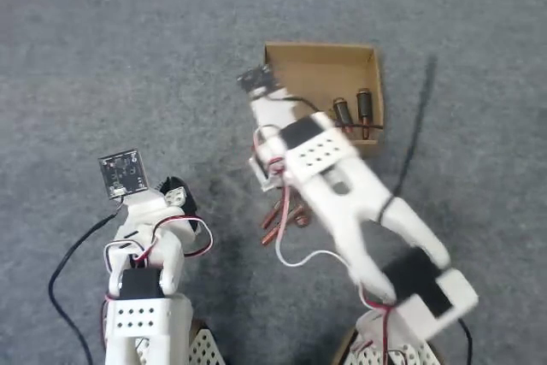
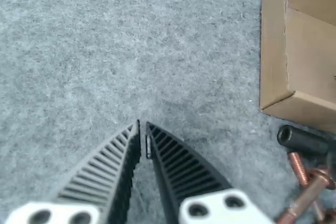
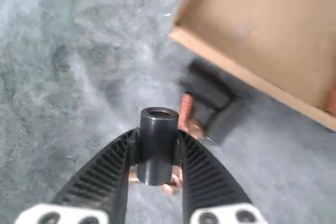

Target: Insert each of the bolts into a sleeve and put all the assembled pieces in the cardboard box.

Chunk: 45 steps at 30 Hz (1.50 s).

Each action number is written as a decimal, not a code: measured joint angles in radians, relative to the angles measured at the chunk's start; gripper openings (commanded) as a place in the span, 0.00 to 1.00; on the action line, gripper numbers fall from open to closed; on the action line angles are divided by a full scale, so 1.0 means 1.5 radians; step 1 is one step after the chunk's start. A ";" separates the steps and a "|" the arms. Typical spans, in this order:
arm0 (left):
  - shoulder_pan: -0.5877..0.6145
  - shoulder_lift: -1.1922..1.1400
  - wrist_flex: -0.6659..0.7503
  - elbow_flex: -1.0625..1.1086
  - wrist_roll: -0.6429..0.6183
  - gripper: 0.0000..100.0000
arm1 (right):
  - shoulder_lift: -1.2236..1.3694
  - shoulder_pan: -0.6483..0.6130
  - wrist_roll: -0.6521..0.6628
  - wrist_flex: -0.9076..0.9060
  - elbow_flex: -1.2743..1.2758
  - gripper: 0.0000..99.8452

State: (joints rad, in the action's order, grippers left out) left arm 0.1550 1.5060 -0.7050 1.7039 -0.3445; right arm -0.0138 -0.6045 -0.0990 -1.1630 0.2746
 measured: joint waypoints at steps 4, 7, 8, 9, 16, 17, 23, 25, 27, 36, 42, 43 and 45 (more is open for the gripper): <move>0.000 0.000 0.000 0.000 0.000 0.01 | -0.063 0.077 0.000 -0.002 0.050 0.01; 0.000 0.000 0.000 0.000 0.000 0.01 | -0.103 0.142 0.000 -0.002 0.090 0.01; 0.000 0.000 0.000 0.000 0.000 0.01 | -0.116 0.161 0.000 -0.002 0.104 0.01; 0.000 0.000 0.000 0.000 0.000 0.01 | -0.128 0.177 0.000 -0.002 0.120 0.01; 0.000 0.000 0.000 0.000 0.000 0.01 | -0.169 0.308 0.000 -0.002 0.222 0.01; 0.000 0.000 0.000 0.000 0.000 0.01 | -0.169 0.332 0.000 -0.001 0.235 0.01; 0.000 0.000 0.000 0.000 0.000 0.01 | -0.169 0.493 0.000 0.083 0.340 0.01; 0.000 0.000 0.000 0.000 0.000 0.01 | -0.169 0.546 0.000 0.111 0.368 0.01; 0.000 0.000 0.000 0.000 0.000 0.01 | -0.169 0.597 0.000 0.134 0.389 0.01; 0.000 0.000 0.000 0.000 0.000 0.01 | -0.170 0.707 0.000 0.176 0.402 0.01; -0.028 0.000 -0.121 -0.087 0.046 0.01 | -0.170 0.712 0.000 0.181 0.412 0.01; -0.043 0.000 -0.159 -0.119 0.057 0.01 | -0.170 0.712 0.000 0.181 0.412 0.01; -0.072 0.000 -0.235 -0.187 0.065 0.01 | -0.170 0.712 0.000 0.181 0.412 0.01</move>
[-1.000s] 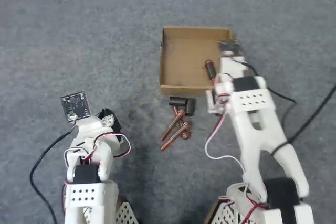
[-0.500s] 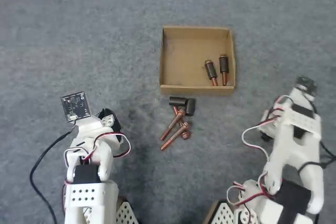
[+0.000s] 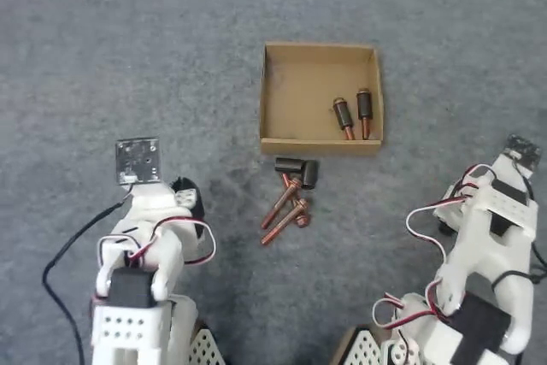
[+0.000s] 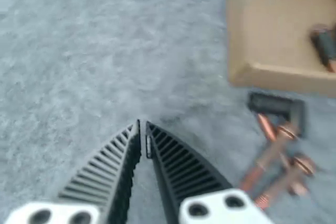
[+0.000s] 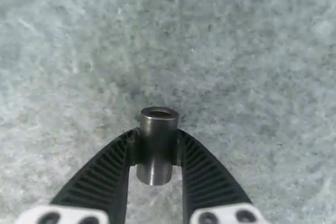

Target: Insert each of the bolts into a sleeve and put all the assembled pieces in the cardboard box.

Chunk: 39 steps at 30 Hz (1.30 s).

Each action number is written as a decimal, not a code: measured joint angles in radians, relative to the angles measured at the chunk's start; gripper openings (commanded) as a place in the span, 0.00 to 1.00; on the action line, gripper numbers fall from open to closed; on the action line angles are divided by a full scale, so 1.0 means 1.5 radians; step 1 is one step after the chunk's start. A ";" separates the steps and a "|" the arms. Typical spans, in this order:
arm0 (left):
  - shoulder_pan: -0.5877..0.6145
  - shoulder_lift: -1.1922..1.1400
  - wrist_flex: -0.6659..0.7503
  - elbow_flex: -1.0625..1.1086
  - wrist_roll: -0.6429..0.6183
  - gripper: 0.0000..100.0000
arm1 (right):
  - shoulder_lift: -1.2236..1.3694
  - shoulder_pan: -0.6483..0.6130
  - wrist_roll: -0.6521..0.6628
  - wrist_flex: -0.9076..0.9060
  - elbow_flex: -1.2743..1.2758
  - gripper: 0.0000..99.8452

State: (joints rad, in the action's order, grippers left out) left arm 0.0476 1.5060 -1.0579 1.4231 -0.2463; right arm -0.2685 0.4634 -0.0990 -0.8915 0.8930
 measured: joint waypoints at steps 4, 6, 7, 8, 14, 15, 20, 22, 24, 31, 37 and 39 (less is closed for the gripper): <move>-0.047 0.000 -0.097 -0.117 0.002 0.01 | 0.000 0.000 0.000 0.000 0.000 0.01; -0.054 -0.015 -0.107 -0.160 0.003 0.01 | 0.000 0.000 0.000 0.000 0.000 0.01; -0.057 -0.035 -0.110 -0.179 0.002 0.01 | 0.000 0.000 0.000 0.000 0.000 0.01; -0.060 -0.059 -0.116 -0.202 0.004 0.01 | 0.000 0.000 0.000 0.000 0.000 0.01; -0.098 -0.250 -0.176 -0.365 0.060 0.01 | 0.000 0.000 0.000 0.000 0.000 0.01; -0.114 -0.279 -0.187 -0.388 0.066 0.01 | 0.000 0.000 0.000 0.000 0.000 0.01; -0.194 -0.401 -0.211 -0.445 0.074 0.01 | 0.000 0.000 0.000 0.000 0.002 0.01; -0.224 -0.443 -0.211 -0.447 0.074 0.01 | 0.000 0.000 0.000 0.005 0.005 0.01; -0.250 -0.485 -0.205 -0.448 0.074 0.01 | 0.000 0.000 0.000 0.015 0.011 0.01; -0.278 -0.615 -0.110 -0.448 0.074 0.01 | 0.000 0.000 0.000 0.017 0.012 0.01; -0.331 -0.673 -0.079 -0.448 0.077 0.02 | 0.000 0.000 0.000 0.017 0.012 0.01; -0.347 -0.685 -0.070 -0.448 0.079 0.06 | 0.000 0.000 0.000 0.017 0.012 0.01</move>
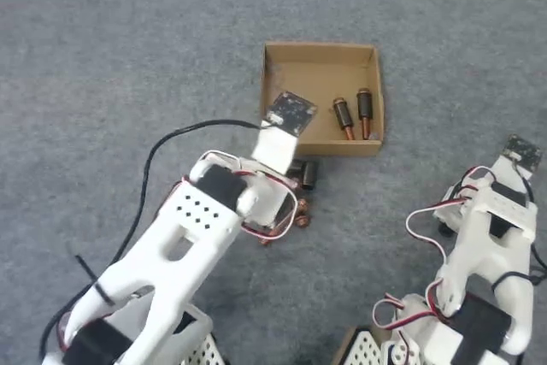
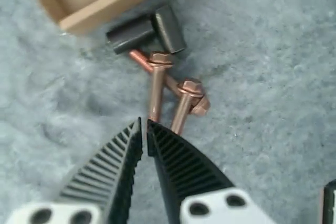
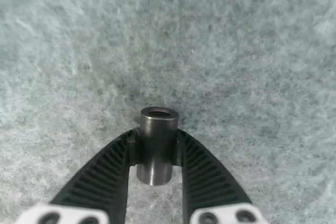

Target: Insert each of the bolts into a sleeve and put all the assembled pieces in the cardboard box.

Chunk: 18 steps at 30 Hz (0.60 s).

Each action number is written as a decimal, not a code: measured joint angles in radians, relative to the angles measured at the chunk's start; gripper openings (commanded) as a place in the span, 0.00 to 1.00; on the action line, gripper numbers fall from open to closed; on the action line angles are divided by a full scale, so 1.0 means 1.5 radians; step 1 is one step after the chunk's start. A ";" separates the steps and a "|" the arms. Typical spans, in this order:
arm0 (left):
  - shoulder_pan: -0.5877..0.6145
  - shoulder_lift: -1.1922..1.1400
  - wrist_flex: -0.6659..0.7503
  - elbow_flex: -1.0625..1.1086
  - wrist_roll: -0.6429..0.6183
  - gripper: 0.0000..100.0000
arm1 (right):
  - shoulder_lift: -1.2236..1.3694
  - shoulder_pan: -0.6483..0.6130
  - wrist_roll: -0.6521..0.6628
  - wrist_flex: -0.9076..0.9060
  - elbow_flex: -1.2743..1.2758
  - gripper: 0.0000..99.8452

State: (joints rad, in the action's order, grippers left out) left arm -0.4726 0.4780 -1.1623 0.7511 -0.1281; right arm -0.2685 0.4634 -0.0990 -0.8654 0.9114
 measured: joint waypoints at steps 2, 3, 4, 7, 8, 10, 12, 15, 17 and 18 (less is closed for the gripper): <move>-0.005 -0.012 0.020 0.000 0.002 0.12 | 0.000 0.000 0.000 0.000 0.000 0.01; -0.005 -0.018 0.036 0.007 0.002 0.14 | 0.000 0.000 0.000 0.000 0.000 0.01; -0.004 -0.025 0.050 0.018 0.002 0.16 | 0.000 0.000 0.000 0.000 0.000 0.01; -0.004 -0.049 0.078 0.046 0.023 0.17 | 0.000 0.000 0.000 0.000 0.000 0.01; -0.004 -0.057 0.082 0.051 0.033 0.17 | 0.000 -0.002 0.000 0.000 0.000 0.01; -0.004 -0.081 0.087 0.054 0.046 0.16 | 0.000 -0.007 0.000 0.000 0.000 0.01; -0.004 -0.106 0.104 0.054 0.051 0.15 | 0.000 -0.008 0.000 0.000 0.000 0.01; 0.009 -0.153 0.143 0.054 0.055 0.14 | 0.000 -0.011 0.000 0.000 0.000 0.01; 0.021 -0.187 0.163 0.052 0.055 0.14 | 0.000 -0.011 0.000 0.000 0.000 0.01; 0.027 -0.205 0.166 0.044 0.055 0.14 | 0.000 -0.011 0.000 0.000 0.000 0.01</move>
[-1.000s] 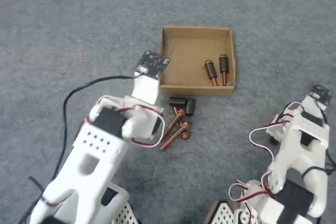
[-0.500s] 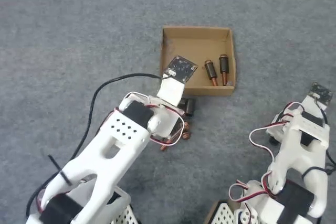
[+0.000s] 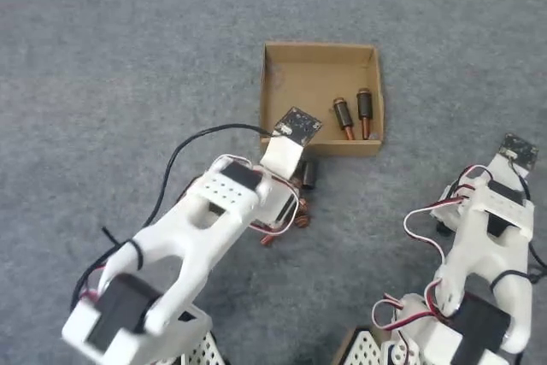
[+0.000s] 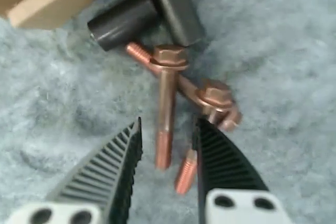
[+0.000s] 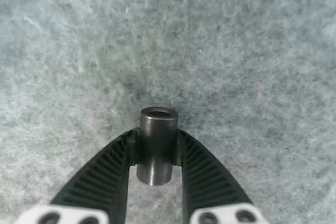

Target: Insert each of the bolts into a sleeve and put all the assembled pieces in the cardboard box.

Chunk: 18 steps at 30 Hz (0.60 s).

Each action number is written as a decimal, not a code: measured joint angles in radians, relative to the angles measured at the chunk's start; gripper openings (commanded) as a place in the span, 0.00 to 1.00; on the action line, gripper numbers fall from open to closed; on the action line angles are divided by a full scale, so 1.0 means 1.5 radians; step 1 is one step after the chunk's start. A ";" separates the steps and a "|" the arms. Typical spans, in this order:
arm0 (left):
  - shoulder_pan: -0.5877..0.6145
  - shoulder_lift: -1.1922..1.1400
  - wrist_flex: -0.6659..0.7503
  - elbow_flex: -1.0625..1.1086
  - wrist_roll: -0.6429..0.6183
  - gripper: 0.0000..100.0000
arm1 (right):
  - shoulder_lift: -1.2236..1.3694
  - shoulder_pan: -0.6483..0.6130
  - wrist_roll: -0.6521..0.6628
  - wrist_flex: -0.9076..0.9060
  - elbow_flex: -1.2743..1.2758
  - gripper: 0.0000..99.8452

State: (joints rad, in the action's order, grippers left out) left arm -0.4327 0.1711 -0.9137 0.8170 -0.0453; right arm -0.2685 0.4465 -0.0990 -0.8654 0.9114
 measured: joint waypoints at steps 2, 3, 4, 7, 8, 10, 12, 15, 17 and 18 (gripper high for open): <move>0.011 -0.030 0.003 -0.021 0.000 0.14 | 0.000 0.000 0.000 0.000 0.000 0.01; 0.015 -0.045 0.006 -0.032 0.000 0.14 | 0.000 0.000 0.000 0.000 0.000 0.01; 0.017 -0.058 0.006 -0.040 0.000 0.14 | 0.000 0.000 0.000 0.000 0.000 0.01; 0.018 -0.091 0.006 -0.059 0.000 0.14 | 0.000 0.000 0.000 0.000 0.000 0.01; 0.018 -0.099 0.006 -0.066 0.000 0.14 | 0.000 0.000 0.000 0.000 0.000 0.01; 0.018 -0.115 0.006 -0.078 0.002 0.14 | 0.000 0.000 0.000 0.000 0.000 0.01; 0.018 -0.129 0.011 -0.085 0.002 0.14 | 0.000 0.000 0.000 0.000 0.000 0.01; 0.018 -0.142 0.034 -0.085 0.000 0.14 | 0.000 0.000 0.000 0.000 0.000 0.01; 0.018 -0.143 0.038 -0.085 -0.027 0.14 | 0.000 0.000 0.000 0.000 0.000 0.01; 0.018 -0.143 0.039 -0.085 -0.044 0.14 | 0.000 0.000 0.000 0.000 0.000 0.01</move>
State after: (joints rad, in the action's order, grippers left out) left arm -0.4051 -0.0437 -0.8554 0.6897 -0.1112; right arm -0.2685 0.4465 -0.0990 -0.8654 0.9114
